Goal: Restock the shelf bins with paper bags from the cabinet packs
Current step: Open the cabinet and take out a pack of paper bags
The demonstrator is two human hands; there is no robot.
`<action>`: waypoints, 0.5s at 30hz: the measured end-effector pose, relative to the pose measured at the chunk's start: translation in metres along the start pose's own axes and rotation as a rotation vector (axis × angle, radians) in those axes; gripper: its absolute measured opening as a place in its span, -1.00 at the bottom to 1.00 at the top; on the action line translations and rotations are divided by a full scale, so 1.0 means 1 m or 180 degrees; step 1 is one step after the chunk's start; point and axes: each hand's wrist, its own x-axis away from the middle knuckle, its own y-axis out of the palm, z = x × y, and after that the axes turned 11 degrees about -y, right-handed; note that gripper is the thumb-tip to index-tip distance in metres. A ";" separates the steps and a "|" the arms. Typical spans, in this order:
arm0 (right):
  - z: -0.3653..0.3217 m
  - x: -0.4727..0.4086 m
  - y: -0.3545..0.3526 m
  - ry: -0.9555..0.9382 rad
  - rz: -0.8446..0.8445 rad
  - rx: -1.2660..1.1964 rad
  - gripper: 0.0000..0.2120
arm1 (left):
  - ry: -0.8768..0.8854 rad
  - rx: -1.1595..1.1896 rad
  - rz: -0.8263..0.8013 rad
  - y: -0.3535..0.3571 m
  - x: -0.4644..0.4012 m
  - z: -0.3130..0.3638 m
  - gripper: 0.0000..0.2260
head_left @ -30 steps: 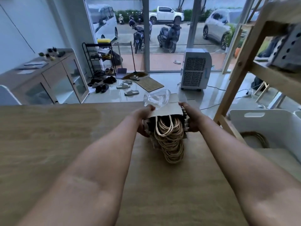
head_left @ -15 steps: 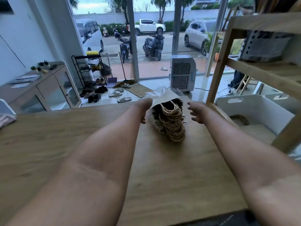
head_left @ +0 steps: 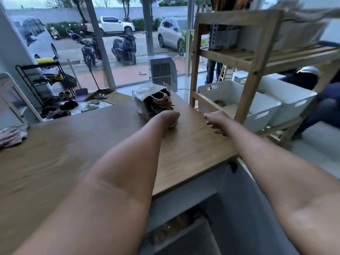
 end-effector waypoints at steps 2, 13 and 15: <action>0.018 0.019 -0.010 0.0070 0.0053 0.0180 -0.55 | 0.0081 -0.0273 -0.0055 0.022 0.011 -0.004 -0.47; 0.130 0.135 -0.044 0.0451 -0.0051 0.0420 -0.92 | 0.0247 -0.1664 -0.0390 0.139 0.069 -0.069 -0.66; 0.148 0.157 -0.041 0.0594 -0.0183 0.0429 -0.94 | 0.0066 -0.1633 -0.0452 0.156 0.076 -0.093 -0.46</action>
